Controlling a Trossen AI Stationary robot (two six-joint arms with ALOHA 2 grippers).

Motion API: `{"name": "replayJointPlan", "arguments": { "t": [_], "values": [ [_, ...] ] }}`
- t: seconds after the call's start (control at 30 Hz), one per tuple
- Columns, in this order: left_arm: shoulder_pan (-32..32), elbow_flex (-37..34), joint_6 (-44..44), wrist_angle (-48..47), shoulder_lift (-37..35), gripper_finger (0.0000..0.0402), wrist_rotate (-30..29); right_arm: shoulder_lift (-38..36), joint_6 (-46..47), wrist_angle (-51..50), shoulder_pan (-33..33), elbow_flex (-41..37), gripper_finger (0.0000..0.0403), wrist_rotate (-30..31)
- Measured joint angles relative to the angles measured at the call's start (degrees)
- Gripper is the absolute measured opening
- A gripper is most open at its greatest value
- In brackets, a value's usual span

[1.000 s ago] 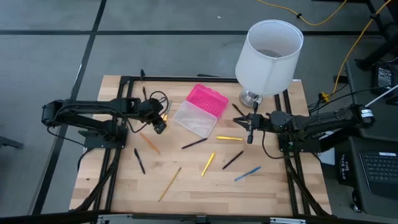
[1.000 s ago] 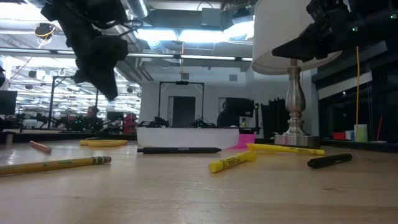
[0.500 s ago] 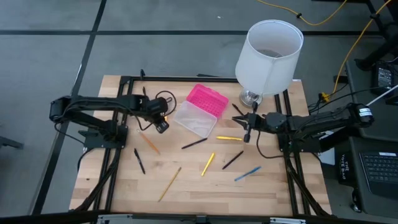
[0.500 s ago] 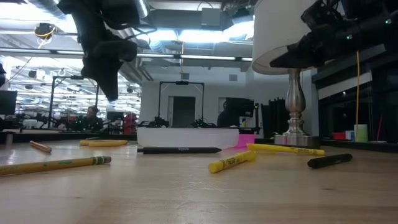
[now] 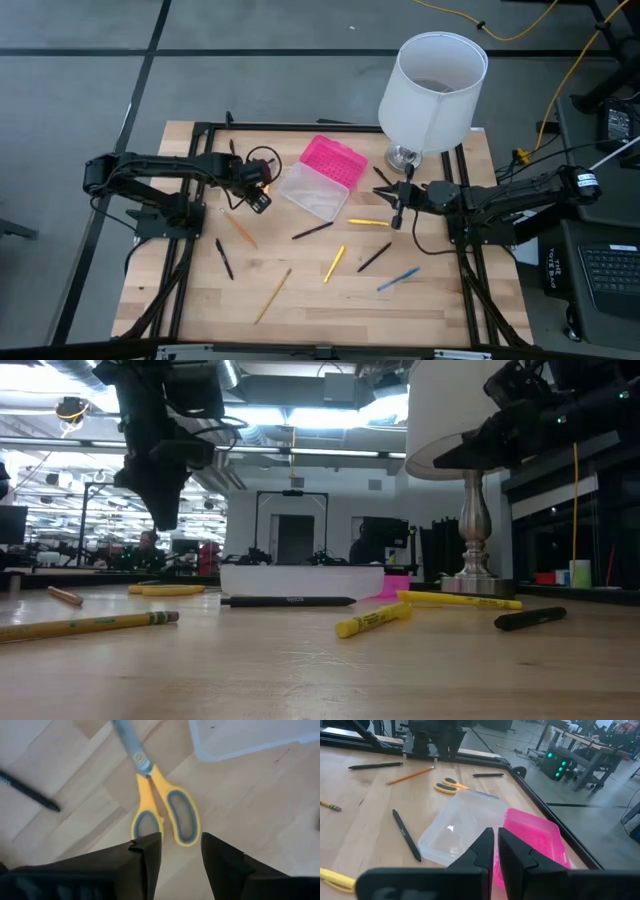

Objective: Pick & place school supplies into a supply box
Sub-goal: Put the yellow scissors into the pink supply box

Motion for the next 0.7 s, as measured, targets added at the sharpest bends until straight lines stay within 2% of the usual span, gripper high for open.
{"name": "replayJointPlan", "arguments": {
  "t": [0.43, 0.7],
  "values": [
    [0.0, -0.4, -2.5, -0.1, 0.2, 0.0207, -0.3, 0.0, 0.0, 0.2, 0.0, 0.0, 0.0031, 0.0],
    [0.0, -2.5, -3.4, 0.0, 5.0, 0.0214, -0.6, 0.0, 0.0, 0.2, 0.0, 0.0, 0.0031, 0.0]
  ]
}}
